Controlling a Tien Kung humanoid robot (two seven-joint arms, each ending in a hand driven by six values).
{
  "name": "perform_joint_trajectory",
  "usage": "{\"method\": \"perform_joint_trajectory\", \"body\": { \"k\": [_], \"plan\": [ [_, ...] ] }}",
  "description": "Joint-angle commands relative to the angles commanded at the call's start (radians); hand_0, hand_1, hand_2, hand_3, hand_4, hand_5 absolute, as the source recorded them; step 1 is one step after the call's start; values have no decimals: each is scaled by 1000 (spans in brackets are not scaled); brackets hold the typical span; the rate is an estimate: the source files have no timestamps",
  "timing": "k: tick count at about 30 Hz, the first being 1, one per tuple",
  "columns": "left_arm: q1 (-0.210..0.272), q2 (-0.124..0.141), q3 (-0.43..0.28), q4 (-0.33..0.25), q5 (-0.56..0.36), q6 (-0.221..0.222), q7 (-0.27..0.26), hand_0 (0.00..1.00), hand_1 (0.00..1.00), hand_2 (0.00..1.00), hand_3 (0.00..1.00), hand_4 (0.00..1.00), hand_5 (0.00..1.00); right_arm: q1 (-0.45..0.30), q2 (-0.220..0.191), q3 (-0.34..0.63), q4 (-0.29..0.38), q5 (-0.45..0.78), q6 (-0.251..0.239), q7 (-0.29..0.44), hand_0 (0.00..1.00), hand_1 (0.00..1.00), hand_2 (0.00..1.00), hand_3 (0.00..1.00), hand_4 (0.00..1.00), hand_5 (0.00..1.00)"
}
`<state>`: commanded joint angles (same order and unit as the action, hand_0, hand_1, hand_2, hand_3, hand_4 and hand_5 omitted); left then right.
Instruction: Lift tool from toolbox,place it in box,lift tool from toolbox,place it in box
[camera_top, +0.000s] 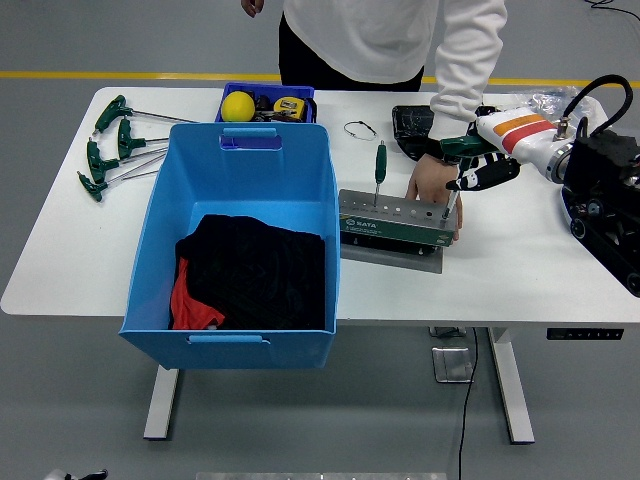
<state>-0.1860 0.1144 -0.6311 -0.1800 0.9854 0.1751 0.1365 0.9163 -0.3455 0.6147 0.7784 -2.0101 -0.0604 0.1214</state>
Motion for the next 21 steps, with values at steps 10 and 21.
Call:
{"method": "perform_joint_trajectory", "body": {
  "k": [10, 21],
  "plan": [
    [-1, 0, -10, 0, 10, 0, 2, 716, 670, 716, 648, 677, 674, 0, -7, -6, 20, -15, -44, -3, 114, 113, 166, 223, 998, 659],
    [-4, 0, -11, 0, 14, -1, 2, 715, 669, 715, 647, 678, 679, -8, -2, -17, 12, 12, -41, -6, 42, 56, 121, 188, 998, 656]
  ]
}}
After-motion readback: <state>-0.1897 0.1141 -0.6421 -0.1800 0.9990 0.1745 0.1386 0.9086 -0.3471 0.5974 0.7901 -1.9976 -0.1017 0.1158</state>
